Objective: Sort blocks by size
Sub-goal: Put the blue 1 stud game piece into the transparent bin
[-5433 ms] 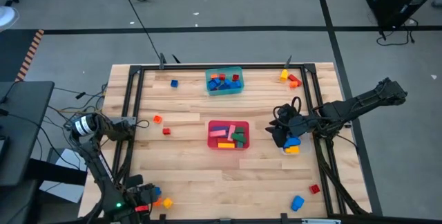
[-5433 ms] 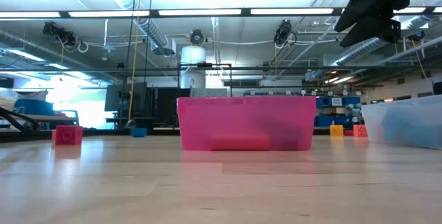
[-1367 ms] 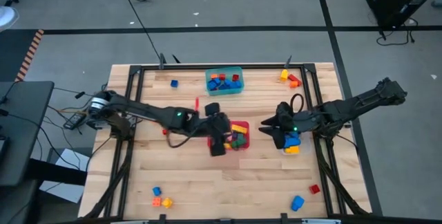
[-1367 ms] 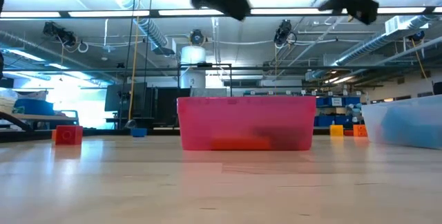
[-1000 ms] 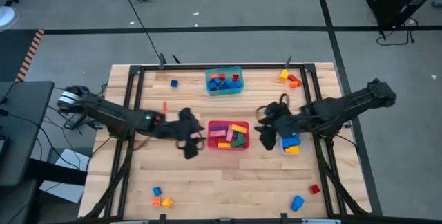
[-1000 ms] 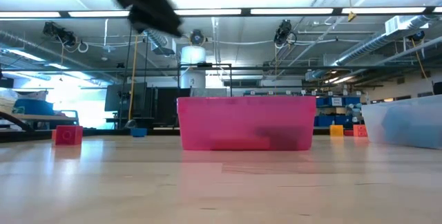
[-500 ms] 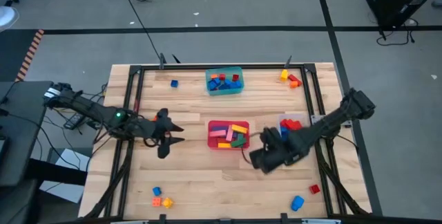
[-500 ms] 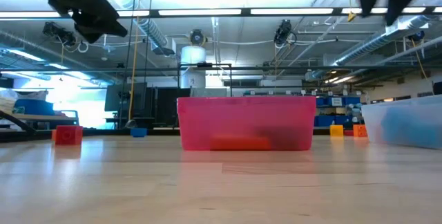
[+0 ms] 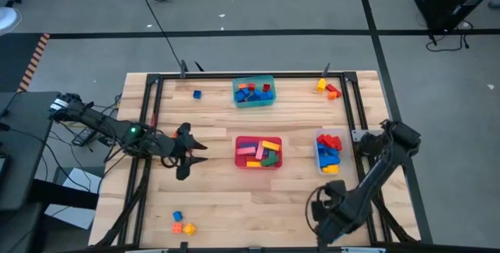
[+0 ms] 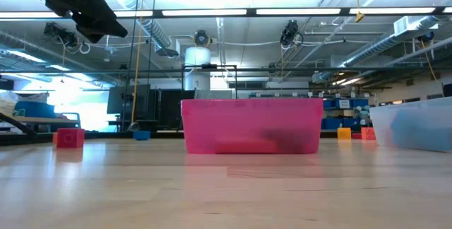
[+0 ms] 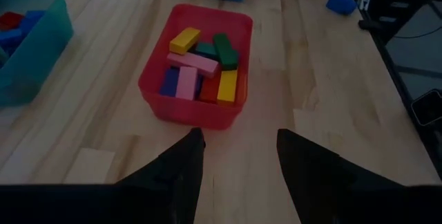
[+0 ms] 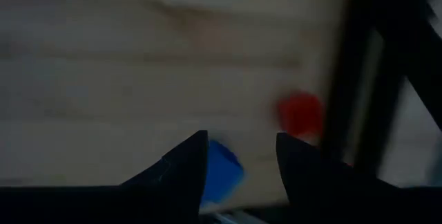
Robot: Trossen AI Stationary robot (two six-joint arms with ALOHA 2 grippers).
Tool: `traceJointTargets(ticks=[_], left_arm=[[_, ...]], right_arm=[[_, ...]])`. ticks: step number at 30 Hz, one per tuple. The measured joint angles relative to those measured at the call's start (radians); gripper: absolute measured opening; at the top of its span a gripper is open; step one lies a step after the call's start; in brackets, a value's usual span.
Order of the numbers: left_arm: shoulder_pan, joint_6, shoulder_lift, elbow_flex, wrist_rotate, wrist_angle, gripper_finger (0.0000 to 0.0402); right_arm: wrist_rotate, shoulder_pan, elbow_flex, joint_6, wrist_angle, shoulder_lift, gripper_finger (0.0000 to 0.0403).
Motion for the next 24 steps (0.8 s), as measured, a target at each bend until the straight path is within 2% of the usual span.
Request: traceJointTargets(ticks=[5, 13, 24], left_arm=[[0.0, -0.004, 0.0, 0.0, 0.0, 0.001, 0.0192], [0.0, -0.025, 0.001, 0.0, 0.0, 0.02, 0.0192], [0.0, -0.027, 0.011, 0.001, 0.0, 0.067, 0.0192]], right_arm=[[-0.133, 0.053, 0.0, 0.065, 0.052, 0.058, 0.0211], [-0.108, 0.083, -0.002, 0.089, 0.182, 0.111, 0.0244], [-0.085, 0.112, -0.003, 0.091, 0.224, 0.156, 0.0243]])
